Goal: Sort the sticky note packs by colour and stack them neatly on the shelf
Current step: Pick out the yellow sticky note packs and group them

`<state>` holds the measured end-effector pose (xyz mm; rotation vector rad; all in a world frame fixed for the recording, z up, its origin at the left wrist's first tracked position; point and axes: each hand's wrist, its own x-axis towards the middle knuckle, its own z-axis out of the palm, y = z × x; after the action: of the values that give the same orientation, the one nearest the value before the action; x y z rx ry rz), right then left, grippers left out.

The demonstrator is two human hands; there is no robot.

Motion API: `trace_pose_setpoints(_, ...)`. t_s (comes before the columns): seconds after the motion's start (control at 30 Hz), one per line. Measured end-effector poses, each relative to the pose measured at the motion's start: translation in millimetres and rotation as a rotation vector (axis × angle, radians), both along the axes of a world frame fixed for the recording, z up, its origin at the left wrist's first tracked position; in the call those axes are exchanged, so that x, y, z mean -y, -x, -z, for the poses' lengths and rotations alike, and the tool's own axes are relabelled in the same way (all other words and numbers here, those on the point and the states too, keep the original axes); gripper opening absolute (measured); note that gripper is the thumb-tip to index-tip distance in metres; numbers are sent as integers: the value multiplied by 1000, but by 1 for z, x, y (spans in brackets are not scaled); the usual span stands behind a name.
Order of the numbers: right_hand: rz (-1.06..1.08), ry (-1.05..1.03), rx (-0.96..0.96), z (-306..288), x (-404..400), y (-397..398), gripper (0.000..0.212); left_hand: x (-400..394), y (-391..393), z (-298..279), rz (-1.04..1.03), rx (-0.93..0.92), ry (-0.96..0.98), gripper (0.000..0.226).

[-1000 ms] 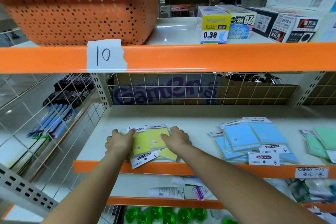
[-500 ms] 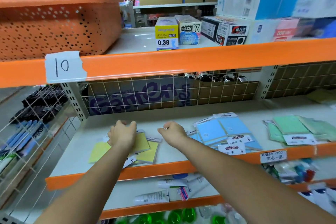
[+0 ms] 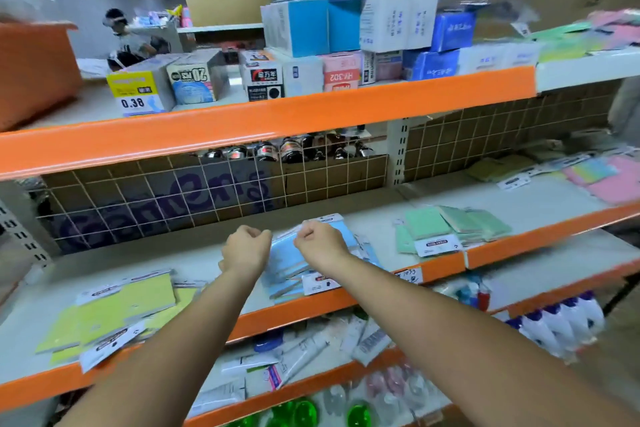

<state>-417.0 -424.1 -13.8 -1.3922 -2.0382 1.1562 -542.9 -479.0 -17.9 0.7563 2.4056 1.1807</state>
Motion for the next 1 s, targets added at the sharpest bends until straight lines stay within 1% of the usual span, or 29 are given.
trace_pose_setpoints(0.13, 43, -15, -27, -5, -28, -64, 6, -32, -64, -4, 63, 9, -30, 11)
trace_pose_setpoints(0.27, 78, -14, -3, -2, -59, -132, 4, -65, -135, -1, 167, 72, -57, 29)
trace_pose_setpoints(0.3, 95, -21, 3, 0, -69, -152, 4, -75, -156, 0, 181, 74, -63, 30)
trace_pose_setpoints(0.43, 143, -62, 51, 3, -97, -218, 9, -107, -223, 1, 217, 62, -81, 23)
trace_pose_setpoints(0.5, 181, -71, 71, 5, -112, -251, 11, -123, -255, 7, 263, 71, -83, 33)
trace_pose_setpoints(0.57, 222, -76, 58, 9, -124, -281, 9, -139, -284, 12, 303, 84, -58, 36)
trace_pose_setpoints(0.67, 255, -63, 32, 16, -143, -323, 9, -162, -322, 15, 362, 72, -37, 30)
trace_pose_setpoints(0.73, 282, -56, 11, 21, -156, -349, 20, -180, -345, 15, 405, 50, -28, 22)
trace_pose_setpoints(0.8, 326, -48, 2, 26, -169, -374, 22, -200, -363, 19, 440, 12, -17, 15)
trace_pose_setpoints(0.9, 374, -43, 12, 34, -188, -405, 26, -229, -387, 27, 494, 10, -2, 15)
trace_pose_setpoints(1.0, 413, -29, -13, 41, -210, -428, 24, -256, -408, 32, 553, 28, 28, 16)
